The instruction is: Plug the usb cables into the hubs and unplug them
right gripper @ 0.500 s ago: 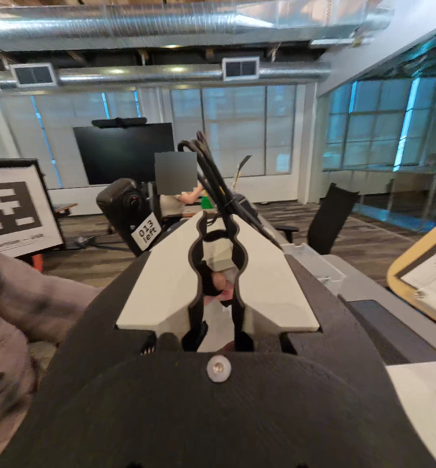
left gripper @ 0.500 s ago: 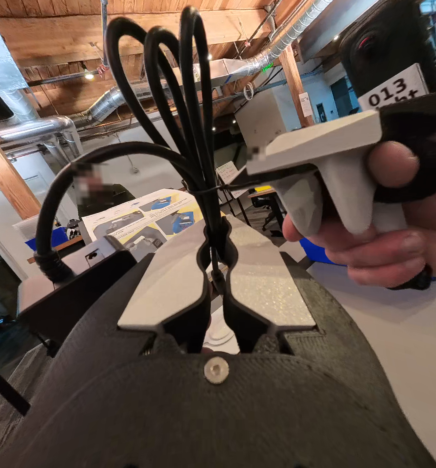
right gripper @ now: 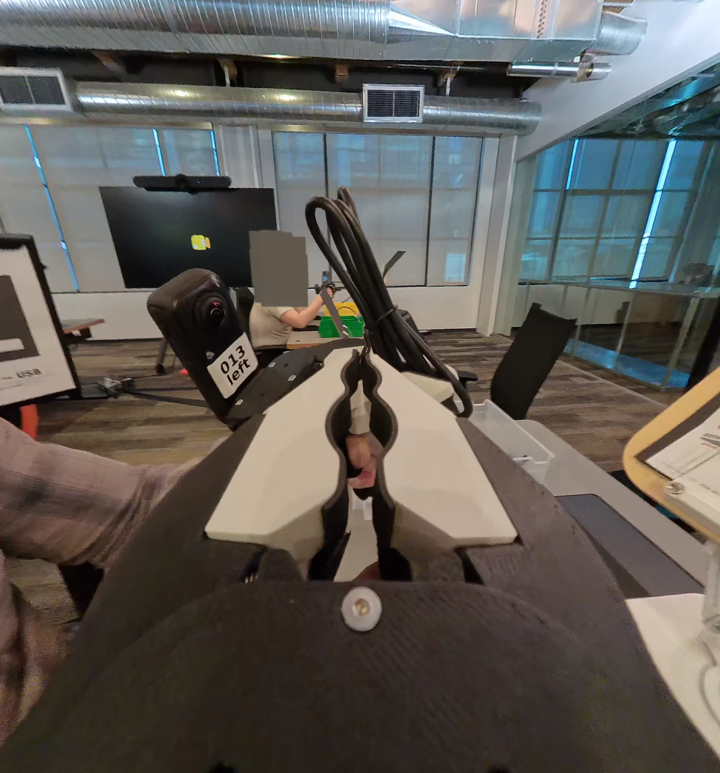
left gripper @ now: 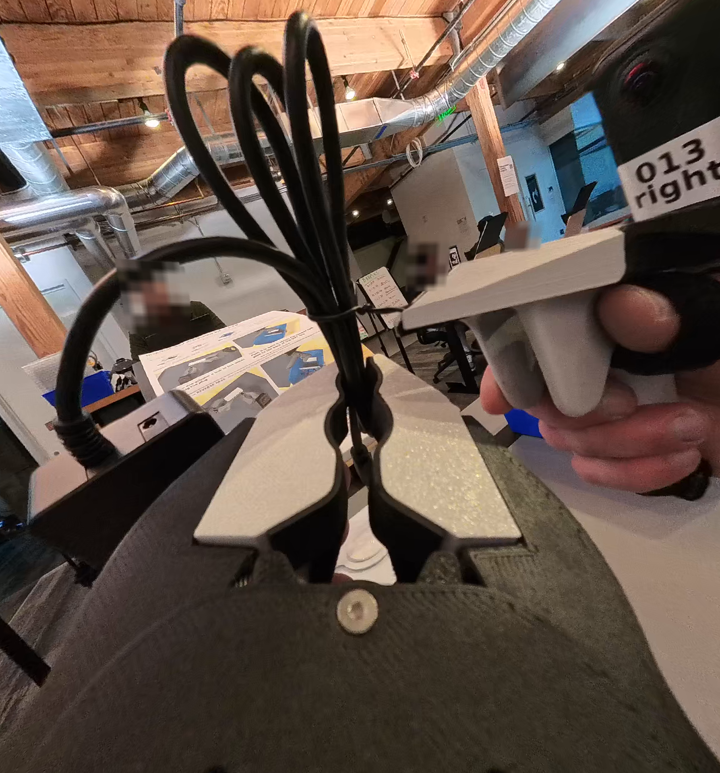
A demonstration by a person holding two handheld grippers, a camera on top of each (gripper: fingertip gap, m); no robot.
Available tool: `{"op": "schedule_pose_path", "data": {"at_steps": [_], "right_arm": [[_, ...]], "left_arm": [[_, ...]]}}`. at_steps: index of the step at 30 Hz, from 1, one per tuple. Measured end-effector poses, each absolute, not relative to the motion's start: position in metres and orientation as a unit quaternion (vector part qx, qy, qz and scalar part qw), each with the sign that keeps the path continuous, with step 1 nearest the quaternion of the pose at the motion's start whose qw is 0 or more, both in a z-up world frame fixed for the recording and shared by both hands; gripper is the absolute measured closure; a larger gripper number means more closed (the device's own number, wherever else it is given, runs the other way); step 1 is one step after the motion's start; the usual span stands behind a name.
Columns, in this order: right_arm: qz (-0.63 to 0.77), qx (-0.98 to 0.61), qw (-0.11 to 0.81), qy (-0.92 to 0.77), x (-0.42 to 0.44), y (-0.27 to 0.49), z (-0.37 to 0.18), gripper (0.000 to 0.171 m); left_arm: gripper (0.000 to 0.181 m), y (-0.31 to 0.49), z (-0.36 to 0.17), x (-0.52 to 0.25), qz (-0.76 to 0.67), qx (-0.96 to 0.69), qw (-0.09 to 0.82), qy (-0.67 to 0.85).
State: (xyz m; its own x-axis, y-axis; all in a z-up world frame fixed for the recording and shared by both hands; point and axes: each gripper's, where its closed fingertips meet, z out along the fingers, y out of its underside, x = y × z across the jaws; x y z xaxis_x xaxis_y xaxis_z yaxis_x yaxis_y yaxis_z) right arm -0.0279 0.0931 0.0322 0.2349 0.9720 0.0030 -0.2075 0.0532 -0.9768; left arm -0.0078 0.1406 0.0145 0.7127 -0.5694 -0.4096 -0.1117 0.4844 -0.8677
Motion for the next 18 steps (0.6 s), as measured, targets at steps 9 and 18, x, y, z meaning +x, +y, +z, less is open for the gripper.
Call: {"op": "schedule_pose_path", "data": {"at_steps": [9,18], "right_arm": [[0.241,-0.494,0.694,-0.464,-0.027,0.099,0.024,0.171],[-0.084,-0.406,0.764,-0.495,-0.015,0.108,0.031,0.171]], "left_arm": [[0.176,0.132,0.015,-0.002,-0.171,-0.481,0.781,0.360],[0.176,0.127,0.011,0.007,-0.227,-0.493,0.755,0.367]]}}
